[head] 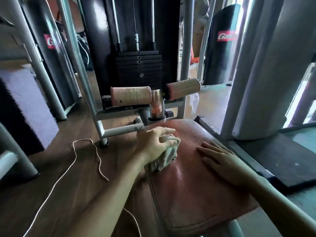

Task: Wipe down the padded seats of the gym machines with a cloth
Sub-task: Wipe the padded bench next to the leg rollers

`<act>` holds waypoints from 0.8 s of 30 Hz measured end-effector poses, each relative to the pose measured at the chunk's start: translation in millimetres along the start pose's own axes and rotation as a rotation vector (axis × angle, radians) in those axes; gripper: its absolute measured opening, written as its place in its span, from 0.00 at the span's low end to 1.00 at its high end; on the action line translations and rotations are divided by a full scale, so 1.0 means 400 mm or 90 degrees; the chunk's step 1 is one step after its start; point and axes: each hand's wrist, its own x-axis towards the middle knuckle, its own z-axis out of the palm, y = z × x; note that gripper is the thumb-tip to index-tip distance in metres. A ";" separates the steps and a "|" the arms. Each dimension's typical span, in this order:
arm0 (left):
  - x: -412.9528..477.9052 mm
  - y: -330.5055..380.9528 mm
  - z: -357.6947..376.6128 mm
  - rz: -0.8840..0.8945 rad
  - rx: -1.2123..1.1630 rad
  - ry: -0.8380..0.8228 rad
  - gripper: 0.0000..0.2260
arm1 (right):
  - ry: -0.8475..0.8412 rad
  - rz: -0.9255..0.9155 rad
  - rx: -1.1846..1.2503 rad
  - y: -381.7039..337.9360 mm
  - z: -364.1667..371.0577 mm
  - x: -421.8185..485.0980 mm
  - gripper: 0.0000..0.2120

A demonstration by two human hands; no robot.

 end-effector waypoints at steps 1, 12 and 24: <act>-0.002 -0.002 0.006 -0.013 0.021 -0.031 0.24 | 0.031 -0.006 0.020 0.002 0.005 -0.001 0.23; -0.075 0.061 0.120 -0.132 0.078 -0.015 0.19 | 0.168 0.010 0.214 0.007 -0.001 0.003 0.21; -0.054 -0.030 0.124 -0.104 0.042 0.058 0.23 | 0.129 -0.102 0.207 -0.017 -0.030 -0.044 0.35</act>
